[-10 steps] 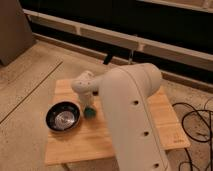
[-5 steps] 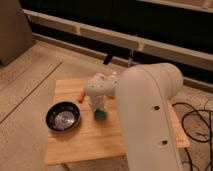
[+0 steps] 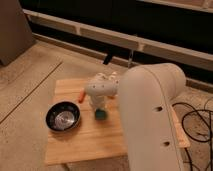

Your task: Wipe the white sponge on the table

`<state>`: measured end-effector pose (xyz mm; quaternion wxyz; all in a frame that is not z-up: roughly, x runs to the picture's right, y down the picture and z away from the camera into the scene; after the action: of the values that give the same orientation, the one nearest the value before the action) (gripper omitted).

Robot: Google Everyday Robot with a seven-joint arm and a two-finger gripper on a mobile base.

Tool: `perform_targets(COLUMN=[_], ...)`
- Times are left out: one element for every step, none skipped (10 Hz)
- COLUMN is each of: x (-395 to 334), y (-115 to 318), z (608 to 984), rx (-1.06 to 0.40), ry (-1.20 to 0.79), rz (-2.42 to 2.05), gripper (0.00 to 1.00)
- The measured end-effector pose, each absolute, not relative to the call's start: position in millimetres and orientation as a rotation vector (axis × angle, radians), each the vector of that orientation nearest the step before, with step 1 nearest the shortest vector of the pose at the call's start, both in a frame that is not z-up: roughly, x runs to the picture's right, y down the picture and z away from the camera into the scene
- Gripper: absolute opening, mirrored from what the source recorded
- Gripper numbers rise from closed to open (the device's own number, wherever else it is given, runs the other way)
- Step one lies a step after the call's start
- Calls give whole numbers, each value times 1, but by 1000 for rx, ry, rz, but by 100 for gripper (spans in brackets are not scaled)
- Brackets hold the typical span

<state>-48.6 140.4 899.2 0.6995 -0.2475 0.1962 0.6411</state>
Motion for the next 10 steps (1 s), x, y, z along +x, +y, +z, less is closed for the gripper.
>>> perform_targets(x=[-51, -50, -50, -50, -51, -50, -50, -50, -50, -50], y=[140, 140, 140, 140, 140, 140, 140, 140, 140, 140], z=[899, 899, 899, 899, 899, 899, 899, 899, 899, 899], rx=[-552, -552, -552, -552, -552, -552, -551, -551, -551, -551], ry=[436, 436, 436, 436, 436, 436, 436, 436, 436, 436], rz=[1426, 1426, 1426, 1426, 1426, 1426, 1427, 1427, 1427, 1427], gripper=[21, 21, 21, 21, 21, 21, 21, 17, 10, 1])
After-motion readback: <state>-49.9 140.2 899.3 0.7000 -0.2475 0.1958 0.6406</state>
